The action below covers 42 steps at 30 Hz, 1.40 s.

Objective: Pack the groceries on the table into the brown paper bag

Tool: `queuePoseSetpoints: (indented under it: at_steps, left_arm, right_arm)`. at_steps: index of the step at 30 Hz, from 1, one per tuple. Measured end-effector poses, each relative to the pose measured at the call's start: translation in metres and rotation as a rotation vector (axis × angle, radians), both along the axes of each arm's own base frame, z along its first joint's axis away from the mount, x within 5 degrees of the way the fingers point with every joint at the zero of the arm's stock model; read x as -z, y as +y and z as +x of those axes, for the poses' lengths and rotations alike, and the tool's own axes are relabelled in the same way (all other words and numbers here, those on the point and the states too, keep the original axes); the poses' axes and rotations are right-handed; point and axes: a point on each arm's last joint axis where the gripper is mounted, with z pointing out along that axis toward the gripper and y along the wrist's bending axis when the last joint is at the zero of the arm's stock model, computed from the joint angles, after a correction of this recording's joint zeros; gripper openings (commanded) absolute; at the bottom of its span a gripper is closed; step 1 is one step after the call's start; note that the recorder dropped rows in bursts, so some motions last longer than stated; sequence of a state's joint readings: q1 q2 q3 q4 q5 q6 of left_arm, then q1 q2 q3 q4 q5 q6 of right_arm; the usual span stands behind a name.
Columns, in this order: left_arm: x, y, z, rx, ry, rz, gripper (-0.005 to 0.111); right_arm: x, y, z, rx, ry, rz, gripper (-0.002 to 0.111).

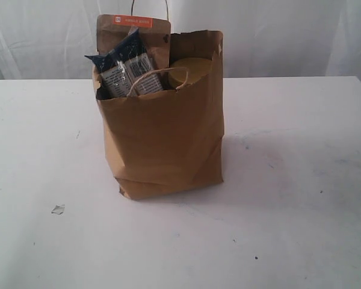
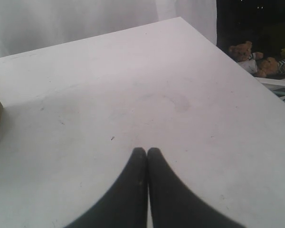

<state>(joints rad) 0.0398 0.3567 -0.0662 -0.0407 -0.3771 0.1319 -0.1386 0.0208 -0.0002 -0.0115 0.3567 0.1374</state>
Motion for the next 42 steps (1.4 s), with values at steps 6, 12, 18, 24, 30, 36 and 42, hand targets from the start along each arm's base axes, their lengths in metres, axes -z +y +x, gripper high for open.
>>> queuePoseSetpoints:
  at_steps: [6,12,18,24,30,36,42]
  left_arm:
    - [0.027,-0.002,-0.013,0.01,0.126,-0.092,0.0]
    - [0.055,-0.007,-0.029,0.023,0.41,-0.165,0.0]
    - [0.05,-0.003,-0.036,0.006,0.304,-0.072,0.0]
    - [0.051,-0.002,-0.037,0.002,0.308,-0.059,0.0]
    - [0.051,-0.002,-0.037,0.002,0.308,-0.059,0.0]
    - [0.058,-0.002,-0.04,0.005,0.403,-0.034,0.0]
    - [0.058,-0.002,-0.041,0.012,0.416,-0.004,0.0]
  right_arm:
    - [0.0,0.0,0.0,0.0,0.0,0.0,0.0]
    - [0.0,0.0,0.0,0.0,0.0,0.0,0.0]
    - [0.0,0.0,0.0,0.0,0.0,0.0,0.0]
    - [0.0,0.0,0.0,0.0,-0.002,0.0,0.0]
    - [0.0,0.0,0.0,0.0,-0.002,0.0,0.0]
    - [-0.001,-0.001,0.0,0.001,-0.009,-0.025,0.0]
    - [-0.001,-0.001,0.0,0.002,-0.012,-0.036,0.0]
